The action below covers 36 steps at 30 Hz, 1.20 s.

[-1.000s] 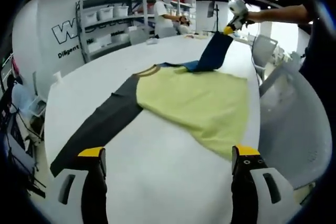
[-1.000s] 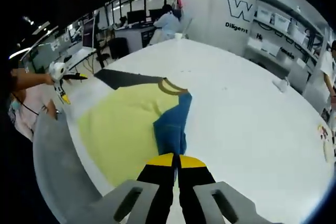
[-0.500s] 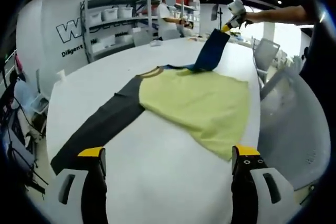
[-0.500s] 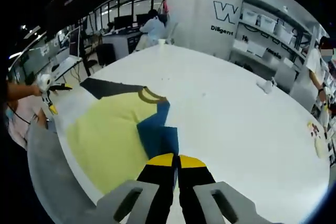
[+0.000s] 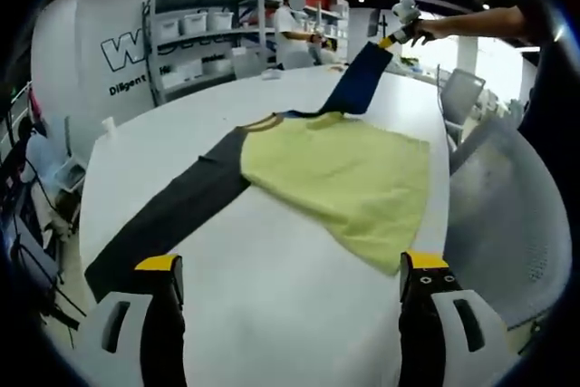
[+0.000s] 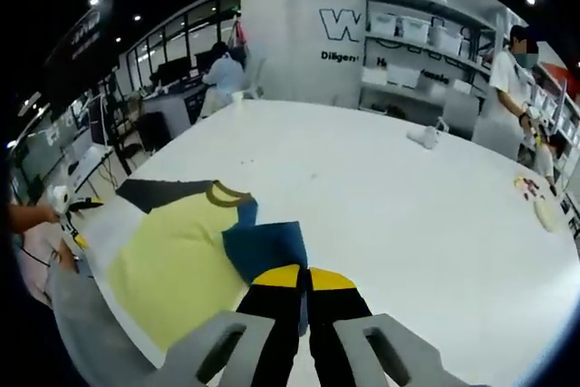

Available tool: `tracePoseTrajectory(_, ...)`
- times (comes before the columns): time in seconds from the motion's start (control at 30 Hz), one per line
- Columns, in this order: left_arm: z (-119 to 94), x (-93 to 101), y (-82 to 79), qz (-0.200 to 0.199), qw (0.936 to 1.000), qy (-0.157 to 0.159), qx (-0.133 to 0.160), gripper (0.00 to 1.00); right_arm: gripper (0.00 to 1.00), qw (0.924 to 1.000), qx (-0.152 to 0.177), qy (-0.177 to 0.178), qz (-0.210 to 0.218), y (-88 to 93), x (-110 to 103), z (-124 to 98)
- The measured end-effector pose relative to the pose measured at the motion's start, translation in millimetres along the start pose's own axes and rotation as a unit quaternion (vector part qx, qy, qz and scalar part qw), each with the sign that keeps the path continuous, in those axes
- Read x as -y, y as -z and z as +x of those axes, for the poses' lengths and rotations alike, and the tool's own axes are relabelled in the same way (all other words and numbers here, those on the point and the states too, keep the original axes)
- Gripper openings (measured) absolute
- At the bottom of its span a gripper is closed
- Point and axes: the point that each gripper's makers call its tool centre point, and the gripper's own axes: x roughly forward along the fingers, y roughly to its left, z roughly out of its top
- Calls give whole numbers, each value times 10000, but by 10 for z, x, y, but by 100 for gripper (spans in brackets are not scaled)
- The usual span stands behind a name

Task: Fold the garment on the visible template until the final outline fits inside the template.

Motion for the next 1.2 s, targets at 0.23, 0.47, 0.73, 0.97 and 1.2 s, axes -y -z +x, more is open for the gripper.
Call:
tracePoseTrajectory(0.23, -26, -18, 24, 5, 10000, 19, -96, 97, 0, 9992, 34, 135, 372, 15, 148, 17)
tracePoseTrajectory(0.47, -55, -37, 3, 15, 9999, -3, -108, 97, 0, 9973, 46, 328, 662, 39, 345, -39)
tracePoseTrajectory(0.73, -101, -74, 25, 76, 9997, 33, -248, 97, 0, 9951, -106, 480, 863, 240, 486, -20)
tracePoseTrajectory(0.97, -124, -184, -63, 34, 9998, -89, -181, 96, 0, 9937, -218, 638, 894, 381, 547, 23)
tracePoseTrajectory(1.2, -92, -106, -82, 115, 9997, -11, -233, 95, 0, 9845, -302, 884, 1486, 658, 805, 19)
